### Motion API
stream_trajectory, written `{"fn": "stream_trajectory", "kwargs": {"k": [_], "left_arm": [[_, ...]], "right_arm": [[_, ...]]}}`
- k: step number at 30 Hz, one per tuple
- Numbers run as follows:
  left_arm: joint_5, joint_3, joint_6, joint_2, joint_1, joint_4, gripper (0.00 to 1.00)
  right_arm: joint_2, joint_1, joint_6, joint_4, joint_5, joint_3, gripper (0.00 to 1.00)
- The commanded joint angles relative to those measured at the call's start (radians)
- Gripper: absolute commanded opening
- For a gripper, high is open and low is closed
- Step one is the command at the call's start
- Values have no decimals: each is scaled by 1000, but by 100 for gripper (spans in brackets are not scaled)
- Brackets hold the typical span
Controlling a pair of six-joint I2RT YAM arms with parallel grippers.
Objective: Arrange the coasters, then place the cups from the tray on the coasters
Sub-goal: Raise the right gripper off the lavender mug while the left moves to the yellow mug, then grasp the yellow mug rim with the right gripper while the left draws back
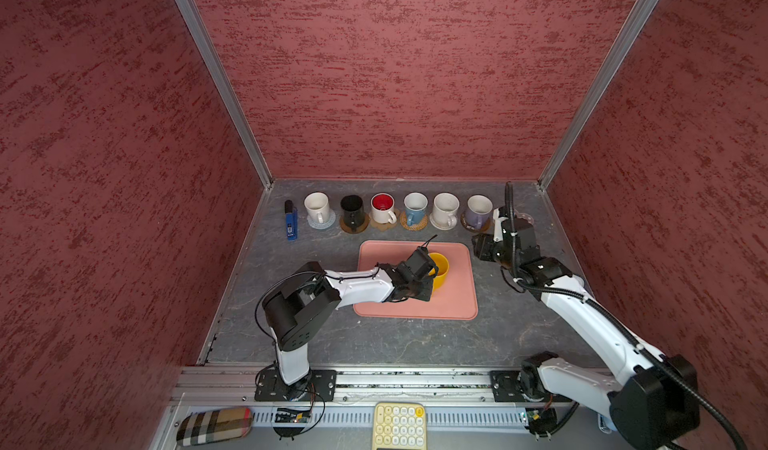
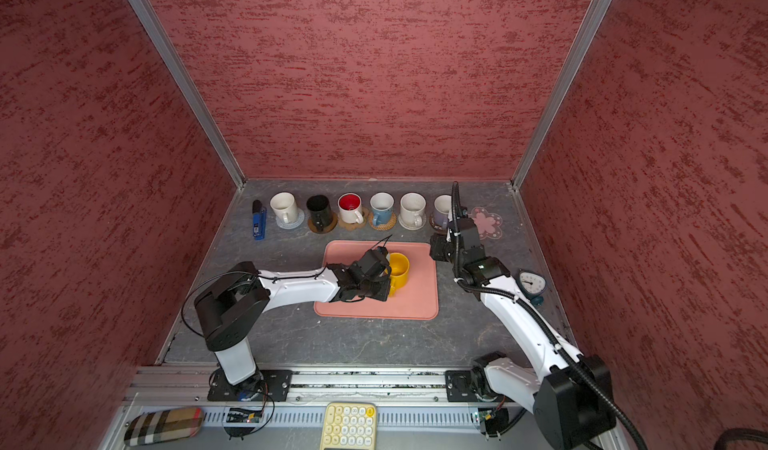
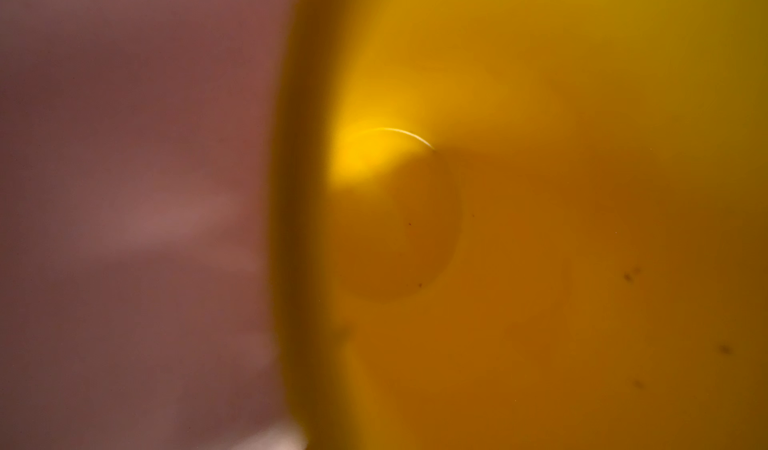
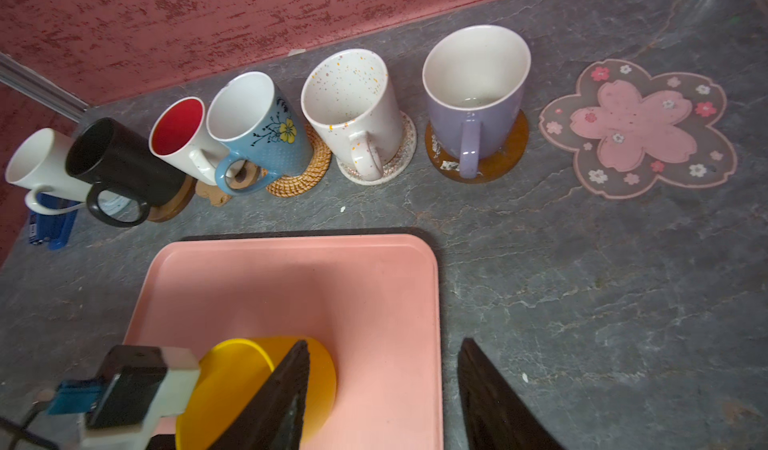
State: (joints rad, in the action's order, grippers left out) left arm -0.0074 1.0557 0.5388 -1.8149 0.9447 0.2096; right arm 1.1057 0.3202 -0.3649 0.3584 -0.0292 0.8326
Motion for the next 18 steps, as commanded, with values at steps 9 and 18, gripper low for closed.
{"fn": "stream_trajectory", "kwargs": {"k": [9, 18], "left_arm": [[-46, 36, 56, -1, 27, 22, 19], [-100, -3, 59, 111, 28, 73, 23]], "right_arm": [[-88, 8, -15, 69, 80, -50, 63], [-109, 53, -55, 98, 60, -62, 63]]}}
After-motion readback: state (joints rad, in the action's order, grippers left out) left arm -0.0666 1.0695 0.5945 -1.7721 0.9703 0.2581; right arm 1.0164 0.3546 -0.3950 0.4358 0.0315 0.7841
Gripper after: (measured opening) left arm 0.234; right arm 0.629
